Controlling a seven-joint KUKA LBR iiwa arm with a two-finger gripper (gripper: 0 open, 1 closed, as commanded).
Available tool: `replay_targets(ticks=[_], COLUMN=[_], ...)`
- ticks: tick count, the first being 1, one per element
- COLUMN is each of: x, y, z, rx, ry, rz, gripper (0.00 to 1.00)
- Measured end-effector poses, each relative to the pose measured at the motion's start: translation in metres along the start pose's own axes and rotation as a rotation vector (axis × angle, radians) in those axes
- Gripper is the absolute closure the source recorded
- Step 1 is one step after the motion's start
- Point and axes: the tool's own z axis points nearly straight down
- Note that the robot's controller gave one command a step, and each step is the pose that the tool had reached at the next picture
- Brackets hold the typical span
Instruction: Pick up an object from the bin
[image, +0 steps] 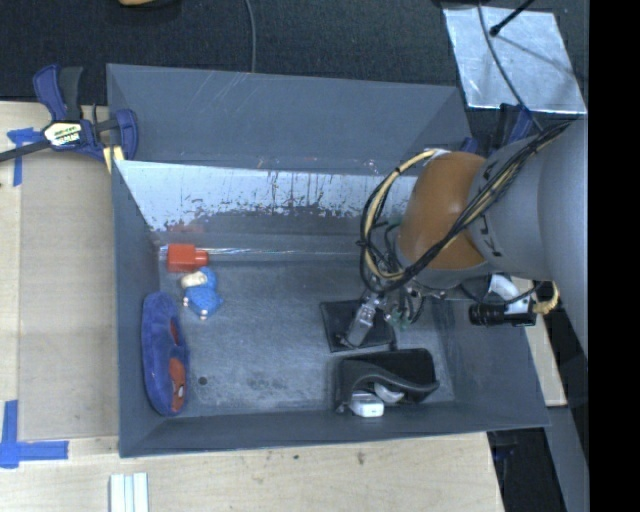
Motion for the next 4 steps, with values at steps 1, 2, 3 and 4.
replay_targets(ticks=[1,2,3,4], x=[0.02,0.019,0.017,0.015], y=[0.011,0.01,0.01,0.01], z=[-0.002,-0.003,-0.047,-0.103], rx=[-0.002,-0.002,-0.004,-0.005], ry=[-0.001,-0.005,-0.006,-0.008], rz=[0.18,0.179,0.176,0.174], gripper=[0.0,1.0,1.0,1.0])
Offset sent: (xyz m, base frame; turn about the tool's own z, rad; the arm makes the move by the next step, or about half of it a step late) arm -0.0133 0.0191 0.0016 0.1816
